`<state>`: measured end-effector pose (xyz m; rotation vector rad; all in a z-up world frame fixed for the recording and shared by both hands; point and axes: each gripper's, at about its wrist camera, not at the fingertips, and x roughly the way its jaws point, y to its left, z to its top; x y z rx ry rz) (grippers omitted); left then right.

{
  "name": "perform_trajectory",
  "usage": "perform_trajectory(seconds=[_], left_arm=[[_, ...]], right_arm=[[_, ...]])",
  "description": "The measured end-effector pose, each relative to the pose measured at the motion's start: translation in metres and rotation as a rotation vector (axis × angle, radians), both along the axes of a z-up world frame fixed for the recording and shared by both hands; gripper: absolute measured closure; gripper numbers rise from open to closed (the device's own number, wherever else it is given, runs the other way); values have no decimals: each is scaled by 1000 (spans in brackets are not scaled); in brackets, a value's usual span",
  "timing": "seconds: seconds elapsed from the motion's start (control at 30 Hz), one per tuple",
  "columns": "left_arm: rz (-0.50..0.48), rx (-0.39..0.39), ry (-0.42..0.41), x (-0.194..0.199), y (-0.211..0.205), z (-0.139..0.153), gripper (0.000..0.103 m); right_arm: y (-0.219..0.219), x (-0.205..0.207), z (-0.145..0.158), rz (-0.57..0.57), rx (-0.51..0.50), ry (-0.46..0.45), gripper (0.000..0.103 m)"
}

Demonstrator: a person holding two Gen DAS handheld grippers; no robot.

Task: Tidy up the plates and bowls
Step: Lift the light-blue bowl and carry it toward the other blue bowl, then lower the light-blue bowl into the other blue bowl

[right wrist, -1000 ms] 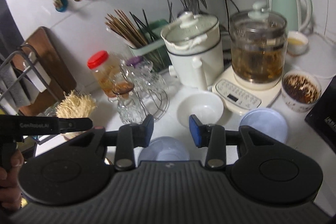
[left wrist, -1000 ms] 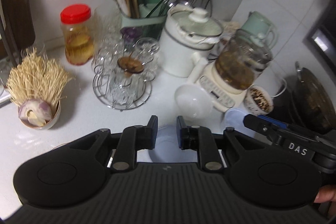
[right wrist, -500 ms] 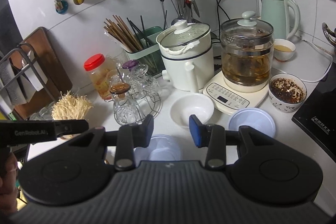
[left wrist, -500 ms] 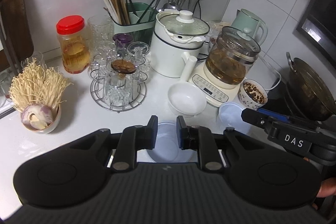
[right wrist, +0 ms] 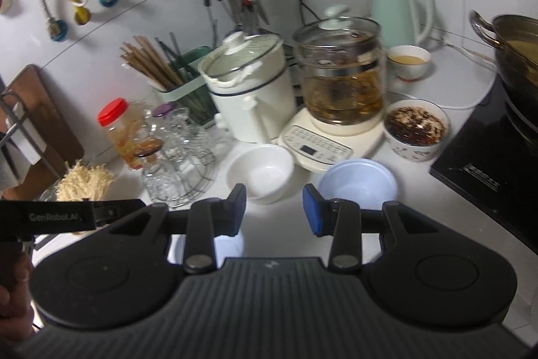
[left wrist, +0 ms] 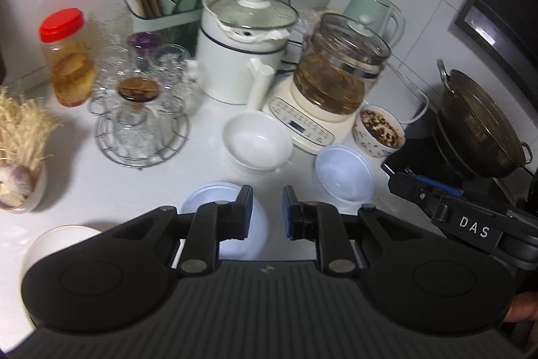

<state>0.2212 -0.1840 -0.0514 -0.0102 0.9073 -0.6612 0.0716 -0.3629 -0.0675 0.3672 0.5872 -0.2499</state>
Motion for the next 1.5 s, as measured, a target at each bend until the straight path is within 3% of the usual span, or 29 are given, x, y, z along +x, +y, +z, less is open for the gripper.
perform_trajectory(seconds=[0.5, 0.77, 1.07, 1.33, 1.5], left_arm=[[-46, -6, 109, 30, -76, -38, 68], [-48, -1, 181, 58, -117, -57, 68], [-84, 33, 267, 87, -162, -100, 68], [-109, 88, 326, 98, -193, -135, 68], [-90, 99, 373, 106, -198, -151, 68]], right_arm=[[-69, 5, -32, -108, 75, 74, 62], [-111, 27, -65, -153, 139, 142, 62], [-147, 53, -106, -184, 231, 206, 63], [-160, 69, -131, -160, 301, 261, 64], [-162, 75, -140, -141, 340, 284, 69]])
